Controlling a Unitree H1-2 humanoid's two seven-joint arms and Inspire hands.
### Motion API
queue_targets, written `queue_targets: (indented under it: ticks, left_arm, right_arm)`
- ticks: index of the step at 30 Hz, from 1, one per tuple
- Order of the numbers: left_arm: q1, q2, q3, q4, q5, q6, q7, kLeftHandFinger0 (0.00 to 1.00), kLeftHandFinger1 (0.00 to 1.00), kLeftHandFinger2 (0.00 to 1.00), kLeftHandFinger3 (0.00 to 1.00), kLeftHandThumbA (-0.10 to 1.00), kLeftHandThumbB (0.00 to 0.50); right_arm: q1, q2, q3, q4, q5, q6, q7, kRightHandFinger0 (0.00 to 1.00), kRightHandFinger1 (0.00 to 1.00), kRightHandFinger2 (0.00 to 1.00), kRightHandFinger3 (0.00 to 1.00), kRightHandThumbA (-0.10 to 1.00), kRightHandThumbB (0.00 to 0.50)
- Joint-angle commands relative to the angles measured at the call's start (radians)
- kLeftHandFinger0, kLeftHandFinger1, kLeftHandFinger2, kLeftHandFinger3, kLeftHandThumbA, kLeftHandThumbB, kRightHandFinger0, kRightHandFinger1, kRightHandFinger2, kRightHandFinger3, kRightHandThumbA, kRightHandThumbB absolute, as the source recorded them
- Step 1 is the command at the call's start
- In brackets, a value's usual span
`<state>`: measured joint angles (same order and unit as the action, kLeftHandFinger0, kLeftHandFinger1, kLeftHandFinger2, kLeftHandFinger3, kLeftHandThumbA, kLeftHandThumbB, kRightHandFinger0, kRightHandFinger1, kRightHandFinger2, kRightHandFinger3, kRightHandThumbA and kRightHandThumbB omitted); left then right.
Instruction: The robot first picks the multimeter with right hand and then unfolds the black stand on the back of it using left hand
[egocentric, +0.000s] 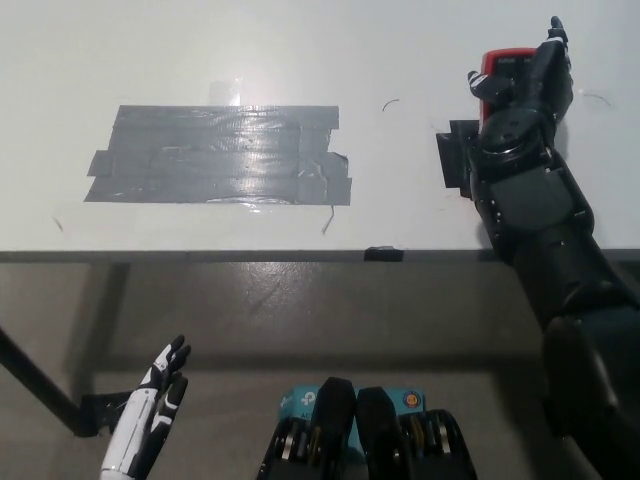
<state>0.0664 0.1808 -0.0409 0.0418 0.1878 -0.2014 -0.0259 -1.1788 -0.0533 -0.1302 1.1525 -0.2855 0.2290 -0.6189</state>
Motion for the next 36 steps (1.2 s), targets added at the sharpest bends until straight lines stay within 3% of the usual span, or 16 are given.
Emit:
queue_targets:
  ticks: [1,14,22,28,34,36]
  left_arm:
    - [-0.009,0.013,0.010,-0.016,-0.011,-0.037,0.001,1.00,1.00,1.00,1.00,1.00,0.106]
    - [-0.019,0.015,0.011,-0.019,-0.012,-0.038,0.003,1.00,1.00,1.00,1.00,1.00,0.123]
    - [-0.032,0.018,0.013,-0.022,-0.005,-0.037,0.006,1.00,1.00,1.00,1.00,1.00,0.124]
    - [-0.039,0.021,0.012,-0.030,-0.001,-0.026,0.003,1.00,1.00,1.00,1.00,1.00,0.126]
    - [-0.046,0.024,0.013,-0.031,-0.004,-0.025,0.003,1.00,1.00,1.00,1.00,1.00,0.114]
    - [-0.053,0.025,0.014,-0.029,-0.006,-0.026,0.003,1.00,1.00,1.00,1.00,1.00,0.114]
  right_arm:
    - [-0.076,-0.008,0.003,-0.018,0.037,-0.049,-0.027,1.00,1.00,1.00,1.00,0.82,0.496]
    - [-0.066,0.000,-0.006,-0.012,0.091,-0.028,-0.003,1.00,1.00,1.00,1.00,0.81,0.500]
    - [-0.064,0.004,-0.054,0.019,0.170,-0.077,0.049,1.00,1.00,1.00,1.00,0.70,0.499]
    - [-0.066,-0.002,-0.035,0.044,0.165,-0.048,0.071,1.00,1.00,1.00,1.00,0.72,0.500]
    - [-0.068,-0.014,-0.001,0.073,0.145,-0.023,0.096,1.00,1.00,1.00,1.00,0.67,0.500]
    - [-0.073,-0.018,0.014,0.088,0.137,-0.010,0.103,1.00,1.00,1.00,1.00,0.57,0.500]
